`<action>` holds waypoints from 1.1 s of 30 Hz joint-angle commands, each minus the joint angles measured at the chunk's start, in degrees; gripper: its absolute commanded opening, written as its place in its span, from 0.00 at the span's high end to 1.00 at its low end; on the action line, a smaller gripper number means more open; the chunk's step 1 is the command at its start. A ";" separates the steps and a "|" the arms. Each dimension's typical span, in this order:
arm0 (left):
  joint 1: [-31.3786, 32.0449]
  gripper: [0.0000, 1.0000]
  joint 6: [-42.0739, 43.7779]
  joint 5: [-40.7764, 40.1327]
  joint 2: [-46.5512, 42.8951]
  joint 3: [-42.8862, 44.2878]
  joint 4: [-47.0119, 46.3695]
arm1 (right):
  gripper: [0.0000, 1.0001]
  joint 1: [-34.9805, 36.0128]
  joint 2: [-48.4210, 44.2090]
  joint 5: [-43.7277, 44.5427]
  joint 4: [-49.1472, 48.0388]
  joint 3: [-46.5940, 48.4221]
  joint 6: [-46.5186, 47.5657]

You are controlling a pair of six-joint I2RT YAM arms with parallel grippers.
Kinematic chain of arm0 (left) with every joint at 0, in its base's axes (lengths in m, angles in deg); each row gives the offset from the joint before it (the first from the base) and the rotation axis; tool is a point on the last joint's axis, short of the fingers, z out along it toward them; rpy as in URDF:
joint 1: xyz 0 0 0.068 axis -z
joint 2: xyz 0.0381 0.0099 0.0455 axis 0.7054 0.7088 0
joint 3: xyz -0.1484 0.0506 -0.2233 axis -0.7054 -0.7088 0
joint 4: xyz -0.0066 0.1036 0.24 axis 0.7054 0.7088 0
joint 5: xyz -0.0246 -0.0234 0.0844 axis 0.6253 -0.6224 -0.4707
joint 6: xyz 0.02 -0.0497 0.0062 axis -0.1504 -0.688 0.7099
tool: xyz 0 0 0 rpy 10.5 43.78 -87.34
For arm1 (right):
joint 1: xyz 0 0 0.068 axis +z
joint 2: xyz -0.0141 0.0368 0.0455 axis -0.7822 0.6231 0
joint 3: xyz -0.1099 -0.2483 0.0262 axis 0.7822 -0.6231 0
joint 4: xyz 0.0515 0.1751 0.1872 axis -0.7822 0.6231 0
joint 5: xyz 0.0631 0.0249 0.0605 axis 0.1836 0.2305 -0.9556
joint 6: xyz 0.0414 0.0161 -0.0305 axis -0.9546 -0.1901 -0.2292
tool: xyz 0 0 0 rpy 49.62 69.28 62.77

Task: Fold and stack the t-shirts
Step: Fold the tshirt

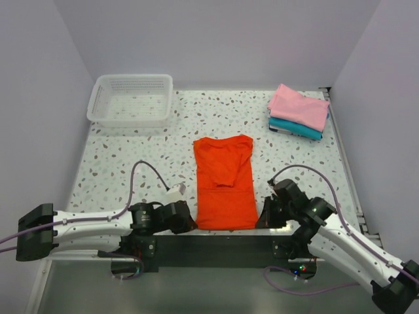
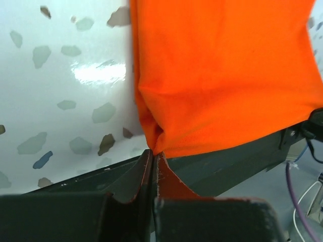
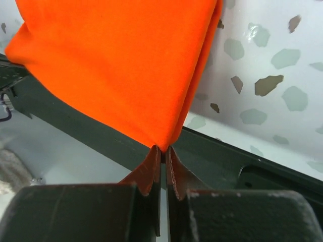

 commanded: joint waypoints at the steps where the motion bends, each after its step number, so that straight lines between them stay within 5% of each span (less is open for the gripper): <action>1: 0.22 1.00 1.76 -8.19 -0.62 7.98 8.75 | 1.00 0.17 3.24 6.24 4.92 7.99 3.89; 7: -0.83 1.00 7.20 -16.81 0.60 17.83 14.65 | 1.00 0.00 8.60 17.66 6.86 19.77 5.48; 16: -15.77 1.00 23.37 -16.38 5.70 27.60 6.50 | 1.00 -1.84 20.28 24.36 -2.81 33.59 12.59; 33: -34.84 1.00 37.35 -5.66 26.43 45.27 0.07 | 1.00 -18.81 43.04 8.02 -12.83 48.70 19.63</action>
